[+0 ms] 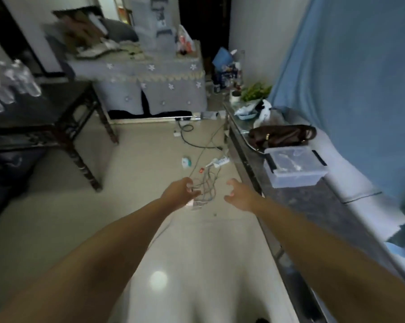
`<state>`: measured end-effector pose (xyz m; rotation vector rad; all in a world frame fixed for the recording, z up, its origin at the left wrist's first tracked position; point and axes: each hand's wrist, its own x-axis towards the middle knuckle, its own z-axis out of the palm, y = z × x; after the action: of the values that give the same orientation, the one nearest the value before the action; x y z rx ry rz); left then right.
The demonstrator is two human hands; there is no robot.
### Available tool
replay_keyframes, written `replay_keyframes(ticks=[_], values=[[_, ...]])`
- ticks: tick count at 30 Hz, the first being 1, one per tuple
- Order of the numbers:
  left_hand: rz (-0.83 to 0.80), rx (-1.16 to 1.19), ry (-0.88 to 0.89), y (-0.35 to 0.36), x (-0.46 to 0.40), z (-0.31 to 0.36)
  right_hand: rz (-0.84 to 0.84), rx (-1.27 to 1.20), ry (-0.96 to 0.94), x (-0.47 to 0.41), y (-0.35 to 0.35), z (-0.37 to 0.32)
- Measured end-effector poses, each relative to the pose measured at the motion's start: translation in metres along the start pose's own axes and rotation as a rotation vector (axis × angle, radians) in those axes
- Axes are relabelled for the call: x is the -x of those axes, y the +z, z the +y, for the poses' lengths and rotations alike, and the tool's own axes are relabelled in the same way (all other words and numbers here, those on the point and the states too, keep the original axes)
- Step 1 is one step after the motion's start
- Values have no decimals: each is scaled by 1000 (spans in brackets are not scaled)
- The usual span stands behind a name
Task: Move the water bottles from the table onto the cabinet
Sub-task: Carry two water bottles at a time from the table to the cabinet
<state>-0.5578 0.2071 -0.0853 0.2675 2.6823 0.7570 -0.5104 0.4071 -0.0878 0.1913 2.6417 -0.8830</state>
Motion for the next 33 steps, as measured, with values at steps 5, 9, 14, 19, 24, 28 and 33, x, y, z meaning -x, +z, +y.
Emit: replay_keyframes(ticks=[5,9,14,19,24,28,33], values=[[123,101,-172,-55,7,-86,-95,102,-118,-52,37,-93],[168,143,-264,-75,2,-135,-143,114,-197,-94,58,-136],[191,150,-354,-107,-29,-181,-197,139,-291,-162,67,-187],[273,142,-383,-162,-111,-210,-235,150,-376,-263,58,-241],[277,125,-415,-204,-182,-224,-272,196,-397,-349,28,-283],[304,153,-438,-231,-224,-243,-283,208,-395,-409,25,-316],[317,184,-488,-268,-268,-285,-338,233,-438,-473,53,-371]])
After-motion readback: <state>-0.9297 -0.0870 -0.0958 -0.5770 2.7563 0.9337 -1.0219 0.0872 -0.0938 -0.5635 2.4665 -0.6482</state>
